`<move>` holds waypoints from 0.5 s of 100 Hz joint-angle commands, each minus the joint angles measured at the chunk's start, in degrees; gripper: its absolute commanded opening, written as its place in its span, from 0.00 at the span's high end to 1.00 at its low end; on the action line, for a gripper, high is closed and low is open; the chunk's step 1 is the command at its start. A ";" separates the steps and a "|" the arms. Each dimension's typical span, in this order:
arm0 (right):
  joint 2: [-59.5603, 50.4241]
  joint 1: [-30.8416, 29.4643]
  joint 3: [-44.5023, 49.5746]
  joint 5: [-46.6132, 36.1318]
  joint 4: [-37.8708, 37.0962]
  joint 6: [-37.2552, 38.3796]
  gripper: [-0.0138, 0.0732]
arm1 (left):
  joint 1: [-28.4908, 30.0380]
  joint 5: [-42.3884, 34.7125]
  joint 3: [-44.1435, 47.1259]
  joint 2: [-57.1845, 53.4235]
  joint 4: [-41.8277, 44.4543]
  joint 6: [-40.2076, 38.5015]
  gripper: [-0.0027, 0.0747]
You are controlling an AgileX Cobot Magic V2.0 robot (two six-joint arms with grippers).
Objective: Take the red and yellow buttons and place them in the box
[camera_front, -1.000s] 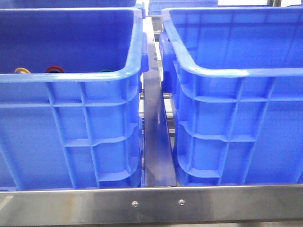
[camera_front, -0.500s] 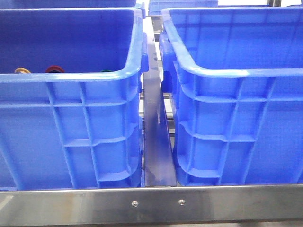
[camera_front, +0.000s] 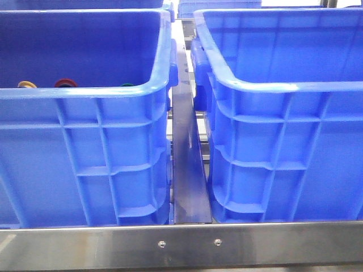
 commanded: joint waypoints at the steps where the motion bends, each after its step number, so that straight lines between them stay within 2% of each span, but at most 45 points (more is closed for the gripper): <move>1: -1.30 0.13 -0.65 -4.48 -0.56 -0.24 0.92 | -3.24 -4.00 -4.00 3.51 -1.13 -3.03 0.16; 15: -1.30 0.13 -0.65 -4.48 -0.56 -0.24 0.92 | -7.85 -5.55 -7.67 10.59 3.76 -10.59 0.16; 50: -1.30 0.13 -0.65 -4.48 -0.56 -0.24 0.92 | -16.95 -4.41 -15.32 25.55 26.37 -34.66 0.16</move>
